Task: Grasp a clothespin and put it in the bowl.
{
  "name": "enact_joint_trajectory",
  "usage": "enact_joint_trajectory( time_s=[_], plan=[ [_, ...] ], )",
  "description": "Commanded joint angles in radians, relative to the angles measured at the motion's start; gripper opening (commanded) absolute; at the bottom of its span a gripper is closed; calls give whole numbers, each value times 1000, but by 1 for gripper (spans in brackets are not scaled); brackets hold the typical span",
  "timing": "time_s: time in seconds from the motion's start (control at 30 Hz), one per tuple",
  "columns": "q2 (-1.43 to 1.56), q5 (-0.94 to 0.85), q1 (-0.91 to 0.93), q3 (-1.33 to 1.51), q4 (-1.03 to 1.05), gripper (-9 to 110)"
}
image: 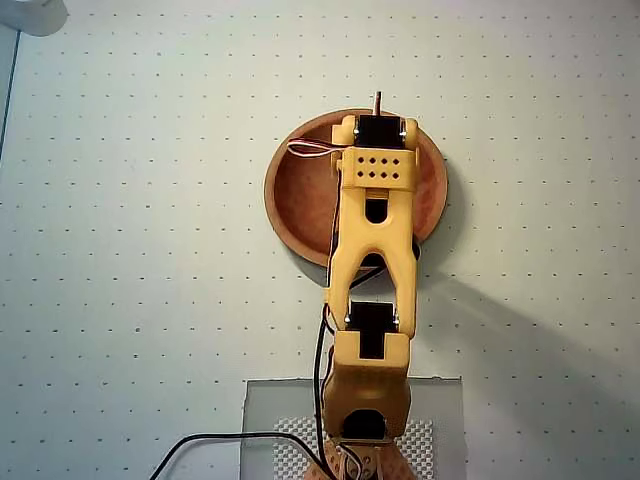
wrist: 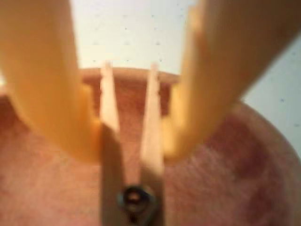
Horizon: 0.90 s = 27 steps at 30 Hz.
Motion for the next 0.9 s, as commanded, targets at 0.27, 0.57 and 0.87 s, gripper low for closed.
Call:
enact_joint_trajectory(
  time_s=[0.27, 0.57, 0.87],
  plan=[
    [-17, -3, -58, -206, -6, -3],
    [-118, -2, -152, -193, 8, -3],
    [-163, 0, -141, -195, 40, 2]
  ],
)
